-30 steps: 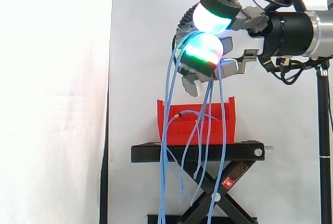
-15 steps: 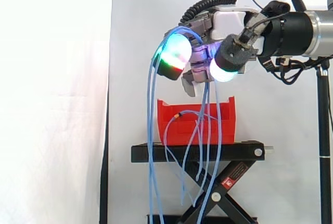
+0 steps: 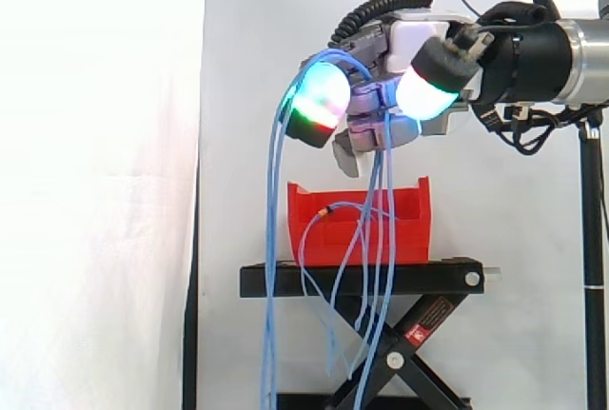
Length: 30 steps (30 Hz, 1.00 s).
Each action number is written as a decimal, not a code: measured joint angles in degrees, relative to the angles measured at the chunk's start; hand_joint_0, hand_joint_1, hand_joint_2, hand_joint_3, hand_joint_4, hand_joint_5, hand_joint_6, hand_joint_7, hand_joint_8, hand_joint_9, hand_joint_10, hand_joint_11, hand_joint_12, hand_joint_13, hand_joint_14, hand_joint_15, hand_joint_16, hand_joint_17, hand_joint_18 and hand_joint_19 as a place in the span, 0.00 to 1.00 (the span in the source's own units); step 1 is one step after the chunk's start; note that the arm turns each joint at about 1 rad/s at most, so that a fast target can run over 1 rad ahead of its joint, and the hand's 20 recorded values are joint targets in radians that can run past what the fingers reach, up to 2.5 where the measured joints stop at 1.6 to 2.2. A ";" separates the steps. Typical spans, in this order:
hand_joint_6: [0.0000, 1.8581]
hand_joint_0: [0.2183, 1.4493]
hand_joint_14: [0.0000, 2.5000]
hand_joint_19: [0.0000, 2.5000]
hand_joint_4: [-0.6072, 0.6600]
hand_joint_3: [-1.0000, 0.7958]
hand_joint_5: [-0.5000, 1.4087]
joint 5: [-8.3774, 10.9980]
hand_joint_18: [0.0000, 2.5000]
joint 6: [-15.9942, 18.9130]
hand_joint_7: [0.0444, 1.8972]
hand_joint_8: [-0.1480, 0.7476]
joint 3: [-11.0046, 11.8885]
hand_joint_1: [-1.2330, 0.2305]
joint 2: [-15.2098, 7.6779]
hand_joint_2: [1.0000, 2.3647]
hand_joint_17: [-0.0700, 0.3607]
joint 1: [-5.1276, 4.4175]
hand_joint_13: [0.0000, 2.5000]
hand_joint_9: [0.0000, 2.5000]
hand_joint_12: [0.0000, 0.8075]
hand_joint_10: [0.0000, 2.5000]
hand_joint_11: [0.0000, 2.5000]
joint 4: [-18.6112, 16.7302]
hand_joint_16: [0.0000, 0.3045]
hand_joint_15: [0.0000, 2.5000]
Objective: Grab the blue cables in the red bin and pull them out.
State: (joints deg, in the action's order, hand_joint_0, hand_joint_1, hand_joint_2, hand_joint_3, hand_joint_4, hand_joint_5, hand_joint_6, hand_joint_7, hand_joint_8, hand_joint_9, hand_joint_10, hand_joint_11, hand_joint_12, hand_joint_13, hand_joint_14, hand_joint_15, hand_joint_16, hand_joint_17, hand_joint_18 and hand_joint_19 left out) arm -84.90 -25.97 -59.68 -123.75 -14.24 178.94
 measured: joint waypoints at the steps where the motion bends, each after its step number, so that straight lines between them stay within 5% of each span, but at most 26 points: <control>1: 0.01 0.48 0.18 0.42 0.67 0.01 0.62 0.00 0.25 0.00 0.43 0.49 0.00 0.20 0.00 0.00 0.39 0.00 0.39 0.29 0.42 0.49 0.57 0.00 0.14 0.59; 15: 0.14 0.39 0.24 0.43 0.69 0.00 0.70 -0.01 0.31 0.00 0.38 0.51 0.00 0.30 0.00 0.00 0.41 -0.02 0.45 0.37 0.45 0.50 0.56 0.01 0.15 0.56; 30: 0.12 0.35 0.23 0.41 0.69 0.00 0.81 0.00 0.35 0.00 0.39 0.50 0.00 0.36 0.00 0.00 0.42 0.07 0.50 0.44 0.46 0.46 0.59 0.00 0.16 0.56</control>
State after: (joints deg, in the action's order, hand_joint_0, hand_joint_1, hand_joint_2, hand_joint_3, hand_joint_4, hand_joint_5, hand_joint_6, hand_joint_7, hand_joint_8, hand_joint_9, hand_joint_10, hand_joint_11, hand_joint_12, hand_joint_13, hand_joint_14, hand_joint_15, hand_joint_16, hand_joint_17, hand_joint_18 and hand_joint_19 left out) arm -84.90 -25.97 -59.69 -123.75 -14.17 178.94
